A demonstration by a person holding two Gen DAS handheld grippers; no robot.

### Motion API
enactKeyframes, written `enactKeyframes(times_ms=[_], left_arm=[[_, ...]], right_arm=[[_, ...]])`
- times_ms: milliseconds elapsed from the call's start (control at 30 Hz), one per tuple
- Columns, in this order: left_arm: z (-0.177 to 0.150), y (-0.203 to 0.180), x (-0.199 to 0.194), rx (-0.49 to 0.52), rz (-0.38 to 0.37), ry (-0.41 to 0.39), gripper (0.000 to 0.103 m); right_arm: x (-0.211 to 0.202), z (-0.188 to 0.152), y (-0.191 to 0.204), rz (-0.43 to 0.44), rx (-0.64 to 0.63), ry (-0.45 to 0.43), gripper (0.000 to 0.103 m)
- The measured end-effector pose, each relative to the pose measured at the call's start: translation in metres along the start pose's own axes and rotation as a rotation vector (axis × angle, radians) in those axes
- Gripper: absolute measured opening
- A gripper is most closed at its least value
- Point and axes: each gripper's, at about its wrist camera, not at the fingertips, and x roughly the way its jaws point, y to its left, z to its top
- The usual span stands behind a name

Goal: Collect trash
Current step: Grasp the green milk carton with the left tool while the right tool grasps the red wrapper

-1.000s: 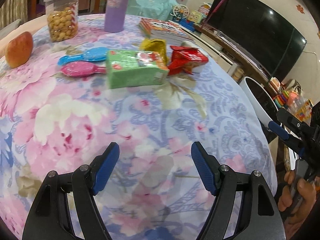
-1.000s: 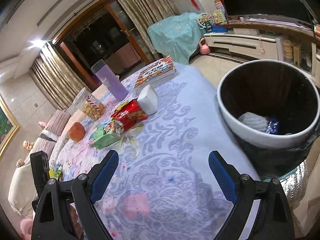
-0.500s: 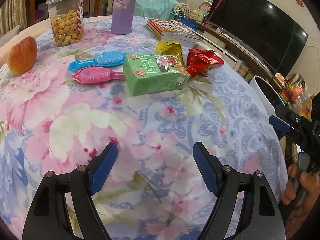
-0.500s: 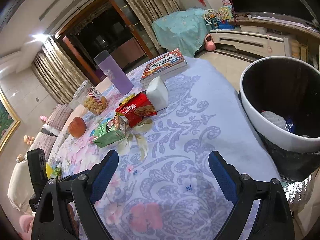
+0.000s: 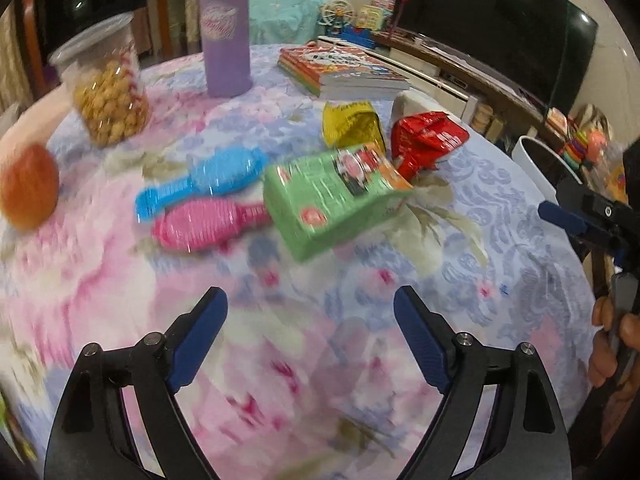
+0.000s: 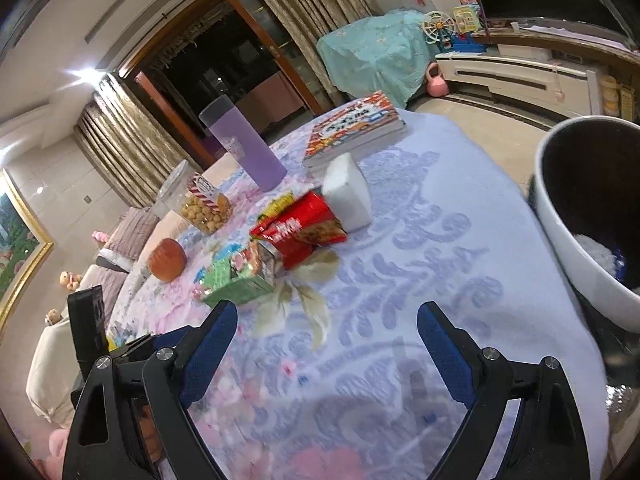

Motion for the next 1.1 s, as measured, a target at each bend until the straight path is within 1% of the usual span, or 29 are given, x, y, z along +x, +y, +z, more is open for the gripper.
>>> enactKeyframes(times_ms=[100,267,433,533,600,633,667,700,733,767,800,833,867,933,1000,1100], left_arm=[[0.012,0.005,0.006,0.050,0.011,-0.005,0.089],[0.029,0.010,0.014,0.130,-0.007,-0.016,0.089],[0.040,0.007,0.025,0.176,-0.065,-0.016,0.089],[0.041,0.004,0.032,0.191,-0.054,-0.015,0.089],[0.040,0.003,0.033,0.193,-0.053,-0.025,0.089],[0.040,0.002,0.032,0.193,-0.061,-0.034,0.089],[0.039,0.001,0.031,0.194,-0.076,-0.040,0.089],[0.038,-0.001,0.029,0.199,-0.084,-0.044,0.087],[0.037,-0.003,0.029,0.207,-0.092,-0.044,0.082],[0.037,-0.005,0.030,0.212,-0.097,-0.037,0.065],[0.035,-0.007,0.030,0.216,-0.102,-0.028,0.061],[0.033,-0.010,0.029,0.220,-0.098,-0.030,0.061],[0.033,-0.012,0.029,0.223,-0.096,-0.033,0.059],[0.030,-0.016,0.027,0.214,-0.096,-0.030,0.058],[0.027,-0.019,0.023,0.194,-0.087,-0.031,0.058],[0.017,-0.024,0.018,0.138,-0.072,-0.020,0.058]], right_arm=[[0.012,0.006,0.003,0.005,0.001,0.002,0.093],[0.032,0.014,0.004,0.032,0.038,0.013,0.092],[0.052,0.026,0.004,0.079,0.096,0.013,0.092],[0.064,0.034,0.001,0.100,0.139,0.008,0.090],[0.071,0.037,-0.002,0.112,0.161,0.006,0.086],[0.074,0.039,-0.003,0.113,0.170,0.007,0.080],[0.079,0.041,-0.006,0.114,0.180,0.013,0.069],[0.083,0.041,-0.008,0.118,0.192,0.024,0.062],[0.086,0.042,-0.009,0.121,0.200,0.034,0.047],[0.089,0.041,-0.010,0.124,0.206,0.045,0.034],[0.089,0.040,-0.011,0.132,0.204,0.050,0.029],[0.089,0.039,-0.011,0.135,0.197,0.051,0.023],[0.087,0.038,-0.010,0.136,0.184,0.052,0.019],[0.080,0.034,-0.008,0.139,0.164,0.055,0.015],[0.071,0.029,-0.010,0.146,0.157,0.058,0.013],[0.059,0.025,-0.012,0.150,0.150,0.053,0.010]])
